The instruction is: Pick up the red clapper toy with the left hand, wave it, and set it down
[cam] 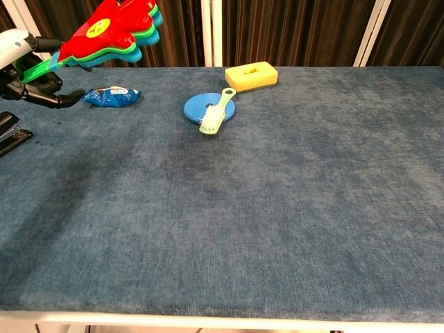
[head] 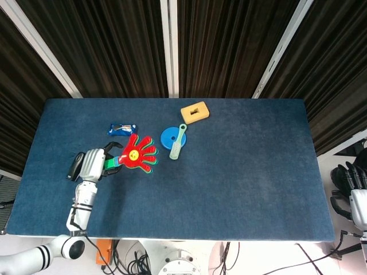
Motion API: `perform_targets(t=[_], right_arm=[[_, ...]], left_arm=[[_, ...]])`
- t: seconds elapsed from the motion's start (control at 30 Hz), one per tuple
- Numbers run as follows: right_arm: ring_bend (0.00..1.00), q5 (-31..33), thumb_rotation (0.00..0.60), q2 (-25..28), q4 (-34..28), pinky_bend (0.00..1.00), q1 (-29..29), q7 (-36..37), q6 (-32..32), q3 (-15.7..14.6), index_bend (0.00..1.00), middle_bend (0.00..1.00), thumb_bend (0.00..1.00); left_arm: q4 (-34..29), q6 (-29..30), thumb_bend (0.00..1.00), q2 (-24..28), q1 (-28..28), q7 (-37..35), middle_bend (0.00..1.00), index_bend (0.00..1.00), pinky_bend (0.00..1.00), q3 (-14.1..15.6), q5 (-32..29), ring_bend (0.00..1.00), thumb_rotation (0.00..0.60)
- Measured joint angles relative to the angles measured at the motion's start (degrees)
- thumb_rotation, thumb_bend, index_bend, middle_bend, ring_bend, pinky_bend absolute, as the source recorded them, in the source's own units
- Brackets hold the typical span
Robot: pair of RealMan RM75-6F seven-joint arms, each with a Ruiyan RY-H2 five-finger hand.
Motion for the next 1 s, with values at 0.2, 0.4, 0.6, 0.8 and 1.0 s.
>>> perform_targets(t=[0.2,0.4,0.6,0.8,1.0], right_arm=[[0.0,-0.1,0.6,0.1,-0.5,0.0,0.2,-0.4,-0.4,-0.1,0.0,0.0,0.26],[0.0,0.5,0.6,0.1,-0.6,0.0,0.4,-0.7,-1.1,-0.1,0.0,0.0,0.26],[0.0,1.2,0.6,0.2,-1.0,0.0,0.4,-1.2,-1.6,-0.1,0.0,0.0,0.26],[0.0,1.2,0.6,0.1,-0.9,0.0,0.3,-1.1,-1.7,-0.2,0.0,0.0,0.26],[0.0,1.3,0.6,0.1,-0.7,0.0,0.2,-0.8,-1.7,-0.2,0.0,0.0,0.26]], left_arm=[[2.0,1.4,0.25,-0.5,0.0,-2.8,1.0,0.79,1.0,0.2,2.2,1.0,0.6],[2.2,1.2,0.23,-0.7,0.2,-8.4,1.0,1.0,1.0,0.1,2.3,1.0,0.6],[1.5,0.6,0.21,-0.3,0.4,-12.1,1.0,1.0,1.0,-0.3,2.1,1.0,0.6],[1.6,-0.1,0.24,0.1,0.2,-13.5,1.0,1.0,1.0,0.3,3.1,1.0,0.6],[0.6,-2.6,0.53,1.7,-0.3,-13.1,1.0,1.0,1.0,1.1,3.0,1.0,0.6]])
